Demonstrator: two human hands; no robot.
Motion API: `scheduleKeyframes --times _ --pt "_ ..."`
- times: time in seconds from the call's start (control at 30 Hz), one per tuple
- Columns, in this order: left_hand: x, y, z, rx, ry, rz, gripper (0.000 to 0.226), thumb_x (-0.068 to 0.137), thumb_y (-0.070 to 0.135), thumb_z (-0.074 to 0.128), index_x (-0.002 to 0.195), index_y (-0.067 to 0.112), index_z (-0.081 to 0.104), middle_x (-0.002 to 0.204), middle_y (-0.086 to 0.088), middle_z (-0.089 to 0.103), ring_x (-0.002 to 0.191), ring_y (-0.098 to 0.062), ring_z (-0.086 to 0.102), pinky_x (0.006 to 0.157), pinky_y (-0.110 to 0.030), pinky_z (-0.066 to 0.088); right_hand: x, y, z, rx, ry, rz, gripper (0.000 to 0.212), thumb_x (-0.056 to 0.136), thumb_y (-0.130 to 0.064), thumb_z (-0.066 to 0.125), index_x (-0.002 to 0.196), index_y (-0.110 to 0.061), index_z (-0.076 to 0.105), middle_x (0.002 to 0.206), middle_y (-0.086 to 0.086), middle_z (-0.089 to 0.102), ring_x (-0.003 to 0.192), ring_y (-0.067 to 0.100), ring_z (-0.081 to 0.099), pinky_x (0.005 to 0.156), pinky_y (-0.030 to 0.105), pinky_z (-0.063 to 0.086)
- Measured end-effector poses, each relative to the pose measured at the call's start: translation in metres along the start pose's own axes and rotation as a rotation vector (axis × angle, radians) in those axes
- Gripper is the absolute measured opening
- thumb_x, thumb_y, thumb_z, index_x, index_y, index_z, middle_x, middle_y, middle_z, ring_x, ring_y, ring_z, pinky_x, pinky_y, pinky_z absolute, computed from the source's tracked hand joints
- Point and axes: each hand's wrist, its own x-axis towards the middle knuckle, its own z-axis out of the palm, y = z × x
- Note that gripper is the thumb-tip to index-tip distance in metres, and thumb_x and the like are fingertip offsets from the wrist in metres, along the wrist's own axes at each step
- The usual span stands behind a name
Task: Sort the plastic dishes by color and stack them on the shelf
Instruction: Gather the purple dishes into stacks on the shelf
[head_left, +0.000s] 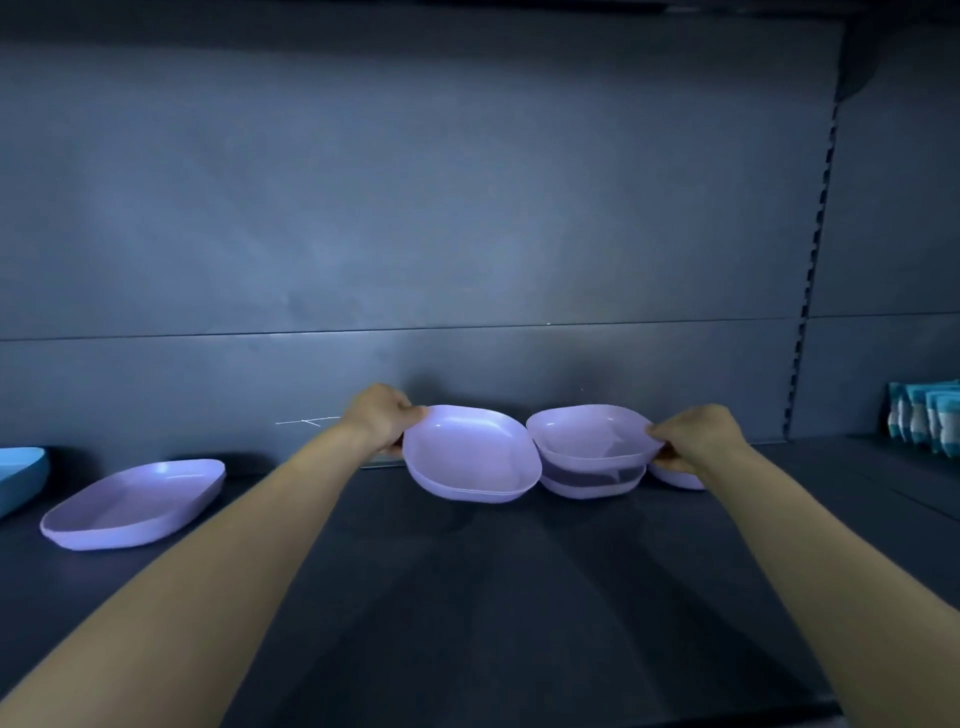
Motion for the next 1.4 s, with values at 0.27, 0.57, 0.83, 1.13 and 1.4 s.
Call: scheduleKeyframes --times 0.27,0.57,0.83,1.13,1.4 --pt "0.032 -0.019 -0.007 -0.062 -0.029 0.006 0.040 0.089 0.017 0.058 0.053 0.012 0.040 0.045 -0.007 0.044 0.049 -0.025 0.040 0.064 -0.027 0.044 0.017 0.005 0.035 -0.433 0.135 -0.093 0.025 0.090 -0.014 0.049 0.065 -0.011 0.044 0.060 0.001 0.044 0.055 0.016 0.045 0.045 0.020 0.028" --pt "0.033 -0.004 0.006 -0.174 -0.072 0.031 0.032 0.092 0.011 0.056 0.062 0.006 0.043 0.059 -0.008 0.044 0.043 -0.015 0.047 0.033 -0.010 0.040 0.031 0.022 0.038 -0.773 0.187 -0.140 0.024 0.087 -0.011 0.049 0.064 -0.005 0.046 0.062 0.008 0.047 0.071 0.030 0.050 0.057 0.026 0.036" --pt "0.036 0.016 0.035 -0.257 -0.042 0.014 0.026 0.092 0.012 0.057 0.068 0.006 0.049 0.062 -0.009 0.049 0.053 -0.019 0.047 0.033 -0.010 0.040 0.045 0.019 0.015 -0.780 0.033 -0.218 0.030 0.079 -0.017 0.053 0.053 -0.008 0.042 0.055 0.007 0.046 0.056 0.027 0.043 0.053 0.024 0.035" --pt "0.044 0.044 0.101 -0.077 0.046 -0.029 0.040 0.084 0.016 0.060 0.049 0.012 0.041 0.022 0.005 0.035 0.045 -0.020 0.035 0.048 -0.022 0.034 0.073 0.013 -0.036 -0.737 -0.144 -0.358 0.024 0.083 -0.021 0.063 0.093 -0.001 0.072 0.104 0.011 0.071 0.102 0.028 0.061 0.079 0.030 0.048" --pt "0.044 0.046 0.139 0.043 0.110 -0.011 0.038 0.083 0.021 0.058 0.052 0.010 0.038 0.052 -0.007 0.038 0.061 -0.022 0.031 0.049 -0.025 0.029 0.091 0.027 -0.054 -0.778 -0.184 -0.409 0.020 0.084 -0.023 0.066 0.094 -0.007 0.072 0.104 0.004 0.069 0.086 0.017 0.054 0.073 0.024 0.039"
